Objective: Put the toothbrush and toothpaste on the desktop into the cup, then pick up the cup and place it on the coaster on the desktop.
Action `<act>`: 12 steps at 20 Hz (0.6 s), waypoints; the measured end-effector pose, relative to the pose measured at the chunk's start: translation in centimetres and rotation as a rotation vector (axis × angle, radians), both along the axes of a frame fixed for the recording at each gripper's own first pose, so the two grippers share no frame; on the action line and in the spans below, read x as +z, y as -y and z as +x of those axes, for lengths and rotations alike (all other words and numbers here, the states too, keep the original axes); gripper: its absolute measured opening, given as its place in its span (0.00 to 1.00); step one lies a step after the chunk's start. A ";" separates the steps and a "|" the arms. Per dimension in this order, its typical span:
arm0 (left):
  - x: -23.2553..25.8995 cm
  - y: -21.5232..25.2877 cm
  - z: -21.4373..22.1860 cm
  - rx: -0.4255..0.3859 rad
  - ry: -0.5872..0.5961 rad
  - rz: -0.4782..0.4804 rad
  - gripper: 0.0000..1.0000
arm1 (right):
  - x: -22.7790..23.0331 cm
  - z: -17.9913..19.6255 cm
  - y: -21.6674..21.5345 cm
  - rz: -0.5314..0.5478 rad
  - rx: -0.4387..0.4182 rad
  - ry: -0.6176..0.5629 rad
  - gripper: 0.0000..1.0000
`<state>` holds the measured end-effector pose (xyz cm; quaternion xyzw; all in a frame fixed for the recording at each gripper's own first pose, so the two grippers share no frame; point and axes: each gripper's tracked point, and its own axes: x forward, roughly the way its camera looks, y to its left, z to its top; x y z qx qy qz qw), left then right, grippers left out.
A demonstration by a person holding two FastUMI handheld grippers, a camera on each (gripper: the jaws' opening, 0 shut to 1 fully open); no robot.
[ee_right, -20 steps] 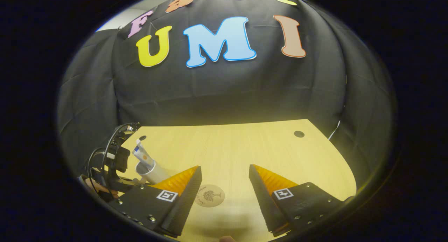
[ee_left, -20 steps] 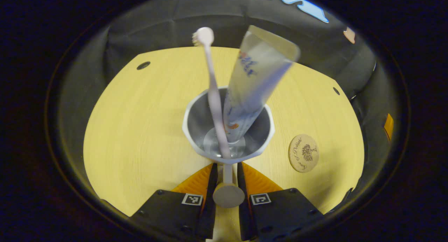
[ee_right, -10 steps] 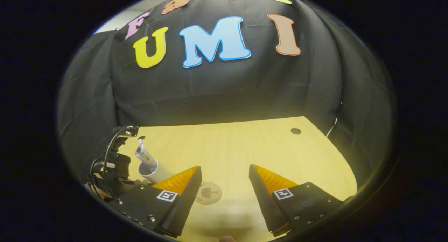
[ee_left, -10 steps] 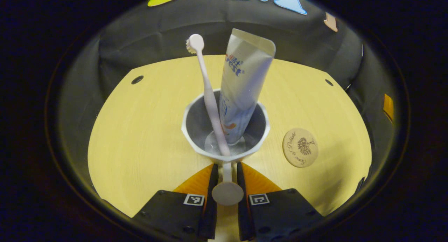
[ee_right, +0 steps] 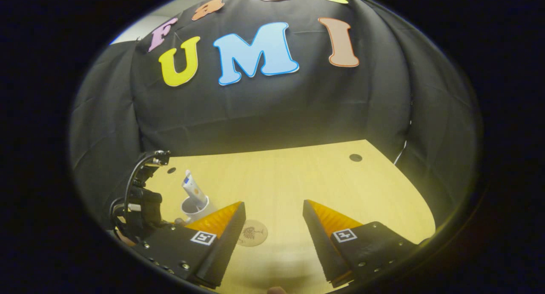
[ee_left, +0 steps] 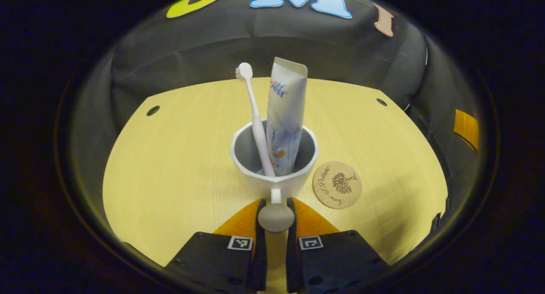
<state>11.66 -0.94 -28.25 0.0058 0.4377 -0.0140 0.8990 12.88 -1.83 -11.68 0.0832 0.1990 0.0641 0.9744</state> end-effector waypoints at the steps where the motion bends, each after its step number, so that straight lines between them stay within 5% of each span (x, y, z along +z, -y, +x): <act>1: 0.2 0.5 0.1 -0.007 0.019 -0.002 0.25 | -0.1 -0.1 0.2 -0.003 -0.003 -0.002 0.84; 6: 1.4 3.3 1.3 -0.071 0.086 0.021 0.24 | -0.4 -0.5 1.1 0.018 -0.022 -0.014 0.84; 12: 0.7 6.4 1.4 -0.057 0.108 -0.040 0.25 | -0.5 -1.1 1.8 0.004 -0.019 -0.012 0.84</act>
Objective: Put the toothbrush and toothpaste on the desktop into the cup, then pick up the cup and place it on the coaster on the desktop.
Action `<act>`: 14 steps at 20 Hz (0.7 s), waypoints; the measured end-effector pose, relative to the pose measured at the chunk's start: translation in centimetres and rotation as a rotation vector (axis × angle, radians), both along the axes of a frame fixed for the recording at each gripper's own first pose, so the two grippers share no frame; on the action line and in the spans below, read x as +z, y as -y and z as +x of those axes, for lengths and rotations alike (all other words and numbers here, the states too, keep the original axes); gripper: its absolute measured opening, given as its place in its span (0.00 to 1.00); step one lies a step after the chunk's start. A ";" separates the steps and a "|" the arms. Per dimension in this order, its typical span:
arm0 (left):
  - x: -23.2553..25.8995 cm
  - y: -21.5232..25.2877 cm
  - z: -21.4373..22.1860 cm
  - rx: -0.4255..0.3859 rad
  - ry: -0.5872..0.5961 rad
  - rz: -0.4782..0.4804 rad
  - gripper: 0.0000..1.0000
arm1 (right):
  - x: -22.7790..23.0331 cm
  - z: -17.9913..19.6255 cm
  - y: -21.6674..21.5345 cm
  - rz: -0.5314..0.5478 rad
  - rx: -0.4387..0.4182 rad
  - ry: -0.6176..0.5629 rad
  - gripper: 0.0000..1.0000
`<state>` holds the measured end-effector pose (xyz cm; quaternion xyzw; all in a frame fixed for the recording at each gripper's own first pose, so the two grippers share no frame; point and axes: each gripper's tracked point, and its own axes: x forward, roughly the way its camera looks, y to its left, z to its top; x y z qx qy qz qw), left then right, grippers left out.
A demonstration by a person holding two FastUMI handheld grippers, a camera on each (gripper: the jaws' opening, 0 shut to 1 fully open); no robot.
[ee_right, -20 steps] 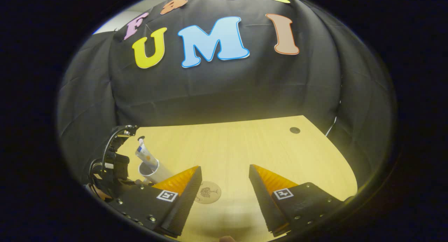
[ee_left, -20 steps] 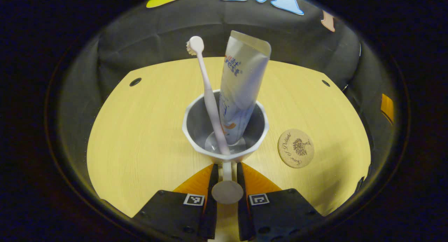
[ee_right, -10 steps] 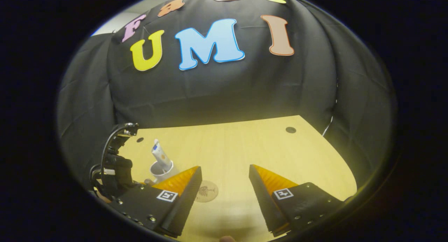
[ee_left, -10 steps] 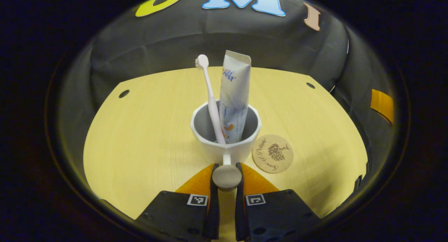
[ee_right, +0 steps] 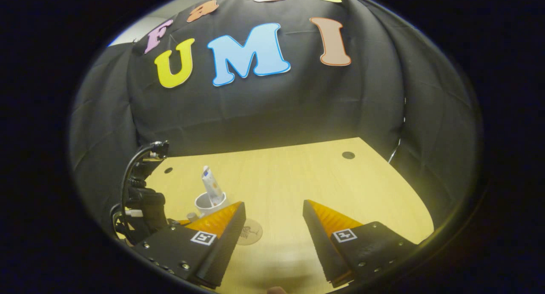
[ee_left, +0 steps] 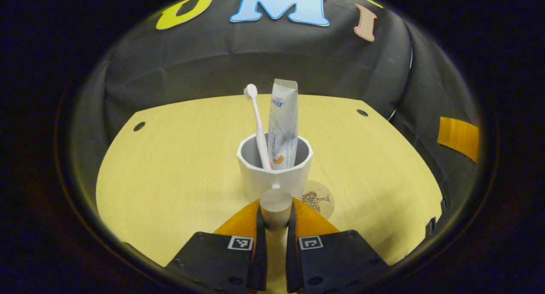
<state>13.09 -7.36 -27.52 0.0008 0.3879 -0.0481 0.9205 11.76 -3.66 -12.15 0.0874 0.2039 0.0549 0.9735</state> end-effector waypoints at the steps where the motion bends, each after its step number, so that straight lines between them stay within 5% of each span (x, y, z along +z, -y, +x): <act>1: -0.1 0.8 -0.2 -0.007 0.001 -0.005 0.25 | -0.1 -0.1 0.2 -0.003 0.000 -0.002 0.84; 14: -2.1 4.2 -2.1 -0.017 -0.014 0.000 0.31 | -0.4 -0.9 1.9 0.012 0.017 -0.010 0.84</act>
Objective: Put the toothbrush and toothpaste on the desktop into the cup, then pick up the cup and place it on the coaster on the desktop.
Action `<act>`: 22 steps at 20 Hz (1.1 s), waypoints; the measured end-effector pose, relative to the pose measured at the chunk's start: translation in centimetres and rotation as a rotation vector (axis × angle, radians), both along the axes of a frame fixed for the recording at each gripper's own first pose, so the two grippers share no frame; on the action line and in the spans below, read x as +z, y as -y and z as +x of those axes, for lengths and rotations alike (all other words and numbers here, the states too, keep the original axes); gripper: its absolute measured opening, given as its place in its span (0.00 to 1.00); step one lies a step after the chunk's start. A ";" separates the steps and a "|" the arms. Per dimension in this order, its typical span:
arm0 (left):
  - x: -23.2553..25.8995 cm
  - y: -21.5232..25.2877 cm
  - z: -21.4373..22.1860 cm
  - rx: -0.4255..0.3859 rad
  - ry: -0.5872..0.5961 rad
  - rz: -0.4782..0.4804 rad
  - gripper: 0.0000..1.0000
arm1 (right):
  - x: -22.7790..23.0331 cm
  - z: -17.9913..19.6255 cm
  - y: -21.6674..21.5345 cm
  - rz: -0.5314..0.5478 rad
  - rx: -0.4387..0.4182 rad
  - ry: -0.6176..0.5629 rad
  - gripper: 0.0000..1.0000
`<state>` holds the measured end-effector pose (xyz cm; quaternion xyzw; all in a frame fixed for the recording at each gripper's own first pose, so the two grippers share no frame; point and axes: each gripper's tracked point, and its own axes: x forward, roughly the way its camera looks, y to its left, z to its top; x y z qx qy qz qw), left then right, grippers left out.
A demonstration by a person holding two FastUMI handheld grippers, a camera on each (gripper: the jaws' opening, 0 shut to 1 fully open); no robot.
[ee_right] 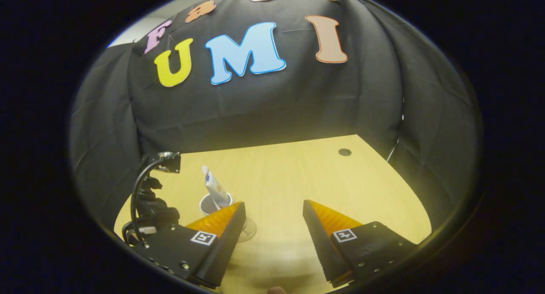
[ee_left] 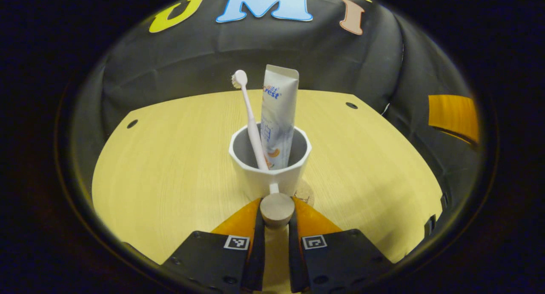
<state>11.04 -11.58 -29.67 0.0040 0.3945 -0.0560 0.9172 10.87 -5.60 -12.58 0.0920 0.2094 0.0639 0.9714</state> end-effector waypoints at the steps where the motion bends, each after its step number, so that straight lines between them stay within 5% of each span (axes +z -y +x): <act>1: -0.3 0.2 -0.3 0.000 -0.013 -0.014 0.32 | 0.0 -0.1 0.0 0.003 0.003 0.003 0.84; 6: 0.0 1.8 -1.8 -0.001 -0.022 -0.073 0.60 | 0.7 -0.3 0.4 0.009 0.009 0.016 0.84; 9: 1.4 1.7 -2.1 -0.012 0.016 -0.083 0.85 | 1.2 -0.3 0.4 -0.003 0.012 0.027 0.84; 12: 3.9 1.0 -2.0 -0.018 0.080 -0.081 0.84 | 2.0 -0.4 -0.4 -0.004 0.022 0.044 0.84; 15: 7.0 -0.3 -2.1 -0.019 0.141 -0.077 0.95 | 3.0 -0.6 -1.7 -0.013 0.031 0.067 0.84; 22: 14.2 -4.4 -2.8 0.013 0.290 -0.087 0.90 | 5.9 -1.8 -4.4 -0.031 0.023 0.134 0.84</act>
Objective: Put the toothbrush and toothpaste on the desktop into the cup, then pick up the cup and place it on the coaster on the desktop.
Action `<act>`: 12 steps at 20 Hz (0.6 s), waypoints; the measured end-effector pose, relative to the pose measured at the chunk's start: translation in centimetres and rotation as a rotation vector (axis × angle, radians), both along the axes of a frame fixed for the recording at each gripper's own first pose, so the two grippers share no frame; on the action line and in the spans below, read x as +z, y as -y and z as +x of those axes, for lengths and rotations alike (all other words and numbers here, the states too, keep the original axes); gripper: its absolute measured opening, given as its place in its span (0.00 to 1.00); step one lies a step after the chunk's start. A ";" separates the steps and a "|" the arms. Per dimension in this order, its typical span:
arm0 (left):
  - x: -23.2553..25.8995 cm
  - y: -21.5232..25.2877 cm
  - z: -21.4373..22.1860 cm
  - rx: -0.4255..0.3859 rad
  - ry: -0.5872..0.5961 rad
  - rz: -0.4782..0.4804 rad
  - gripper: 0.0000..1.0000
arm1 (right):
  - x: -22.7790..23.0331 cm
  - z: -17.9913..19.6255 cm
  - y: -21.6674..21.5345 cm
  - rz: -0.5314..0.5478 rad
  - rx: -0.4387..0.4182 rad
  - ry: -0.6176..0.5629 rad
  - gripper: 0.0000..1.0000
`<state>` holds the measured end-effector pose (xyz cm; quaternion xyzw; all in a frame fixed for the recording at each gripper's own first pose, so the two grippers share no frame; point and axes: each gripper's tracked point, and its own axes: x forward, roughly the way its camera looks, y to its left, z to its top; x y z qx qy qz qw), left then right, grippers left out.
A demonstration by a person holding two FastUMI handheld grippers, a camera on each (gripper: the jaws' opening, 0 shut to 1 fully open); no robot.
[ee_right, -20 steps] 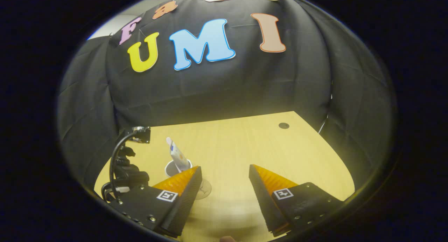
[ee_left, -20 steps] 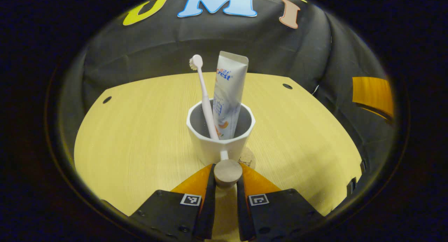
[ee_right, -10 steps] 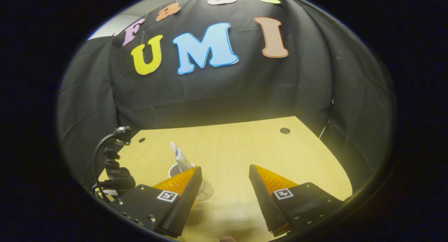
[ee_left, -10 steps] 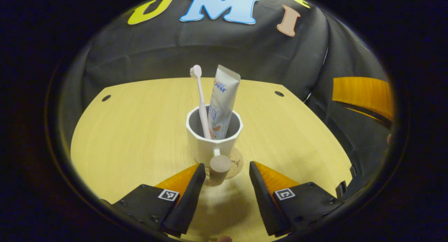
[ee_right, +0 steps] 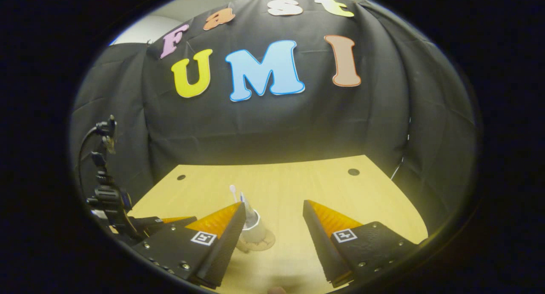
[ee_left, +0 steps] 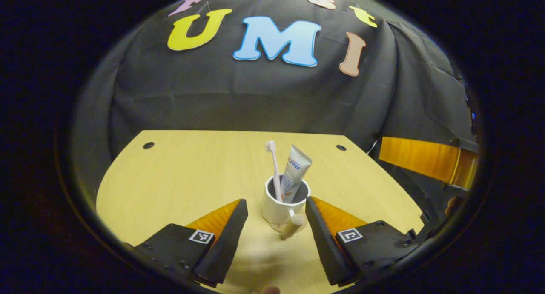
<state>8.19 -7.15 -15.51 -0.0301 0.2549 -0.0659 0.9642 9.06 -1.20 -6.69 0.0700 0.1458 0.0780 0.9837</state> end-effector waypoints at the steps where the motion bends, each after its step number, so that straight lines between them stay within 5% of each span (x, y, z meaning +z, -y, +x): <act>1: 0.9 -0.6 -0.1 0.004 0.026 0.000 0.90 | 0.4 -0.2 -0.5 -0.004 -0.003 0.011 0.84; 12: 9.7 -7.7 -3.3 0.045 0.204 -0.021 0.90 | 3.8 -3.5 -5.6 -0.099 -0.039 0.144 0.84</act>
